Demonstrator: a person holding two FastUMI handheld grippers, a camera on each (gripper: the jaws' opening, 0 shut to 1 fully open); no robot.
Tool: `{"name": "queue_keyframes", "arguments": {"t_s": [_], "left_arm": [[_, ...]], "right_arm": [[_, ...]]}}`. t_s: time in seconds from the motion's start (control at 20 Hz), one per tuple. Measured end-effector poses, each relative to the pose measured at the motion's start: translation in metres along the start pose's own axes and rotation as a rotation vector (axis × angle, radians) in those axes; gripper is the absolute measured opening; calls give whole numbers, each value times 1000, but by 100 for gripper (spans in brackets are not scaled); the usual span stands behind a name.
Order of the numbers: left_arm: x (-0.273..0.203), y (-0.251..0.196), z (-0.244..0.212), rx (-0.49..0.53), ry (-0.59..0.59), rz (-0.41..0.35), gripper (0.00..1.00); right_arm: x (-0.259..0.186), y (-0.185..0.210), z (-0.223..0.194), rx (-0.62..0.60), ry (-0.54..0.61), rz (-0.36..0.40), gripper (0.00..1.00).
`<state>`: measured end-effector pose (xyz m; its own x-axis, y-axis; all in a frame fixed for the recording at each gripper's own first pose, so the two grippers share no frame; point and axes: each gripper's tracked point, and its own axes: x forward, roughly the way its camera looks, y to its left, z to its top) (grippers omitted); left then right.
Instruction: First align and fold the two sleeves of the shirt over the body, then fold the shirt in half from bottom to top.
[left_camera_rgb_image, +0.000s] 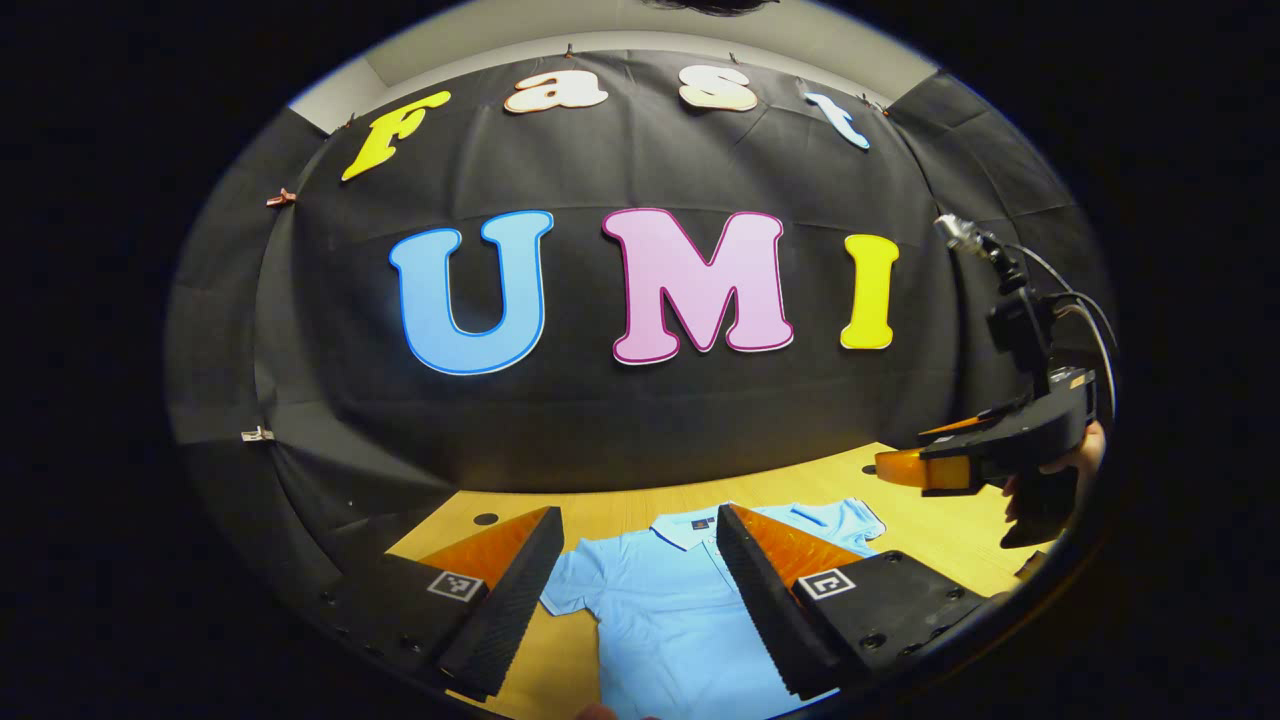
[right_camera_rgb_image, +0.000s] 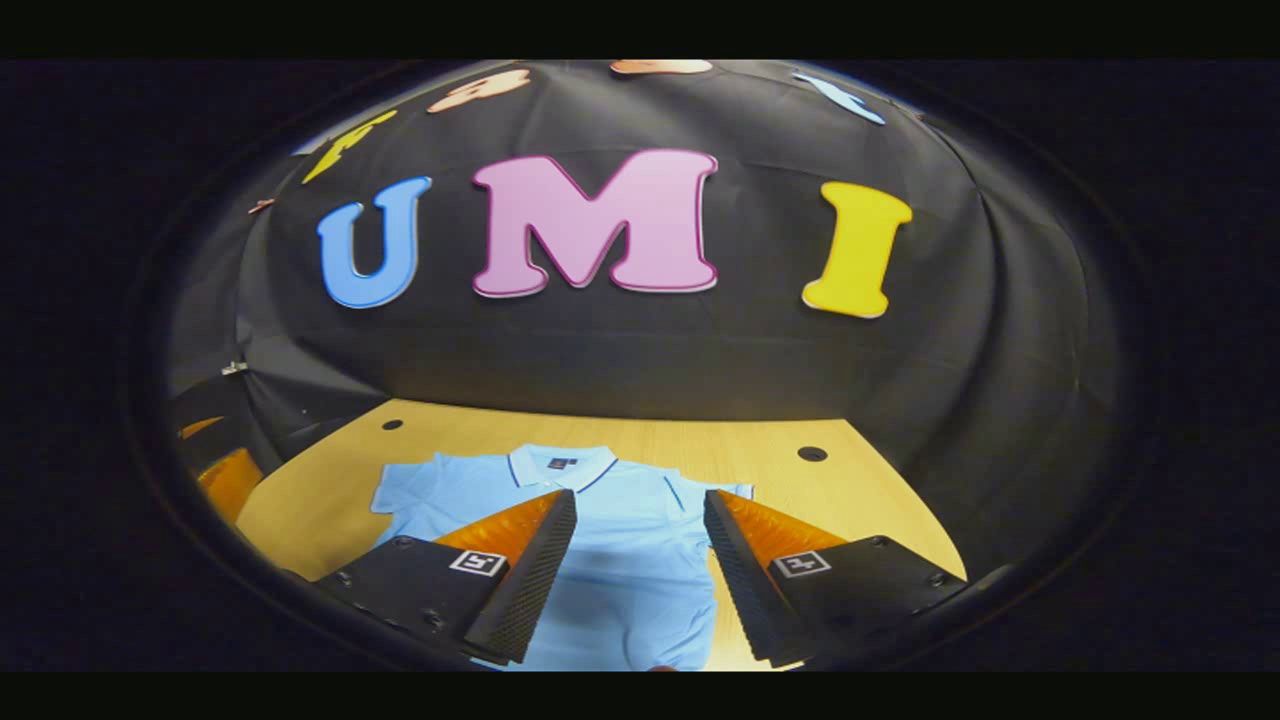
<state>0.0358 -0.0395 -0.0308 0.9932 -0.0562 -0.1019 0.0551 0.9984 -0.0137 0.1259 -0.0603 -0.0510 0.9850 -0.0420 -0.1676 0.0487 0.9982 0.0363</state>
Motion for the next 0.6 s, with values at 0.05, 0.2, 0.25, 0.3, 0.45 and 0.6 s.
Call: {"name": "queue_keyframes", "arguments": {"t_s": [0.05, 0.2, 0.25, 0.3, 0.45, 0.6], "left_arm": [[4, -1, 0, 1, 5, -3, 98], [13, -5, -6, -1, 28, -13, 98], [16, -7, -7, 0, 34, -17, 98], [19, -8, -8, 2, 40, -20, 98], [26, -12, -15, 7, 63, -29, 98], [32, -17, -21, 11, 84, -37, 98]], "right_arm": [[14, -7, -7, 19, 24, -14, 81], [55, -30, -24, 65, 91, -52, 81], [68, -40, -33, 64, 118, -66, 81], [80, -47, -42, 63, 145, -76, 81], [109, -64, -65, 56, 204, -93, 81], [135, -80, -82, 56, 243, -112, 81]]}}
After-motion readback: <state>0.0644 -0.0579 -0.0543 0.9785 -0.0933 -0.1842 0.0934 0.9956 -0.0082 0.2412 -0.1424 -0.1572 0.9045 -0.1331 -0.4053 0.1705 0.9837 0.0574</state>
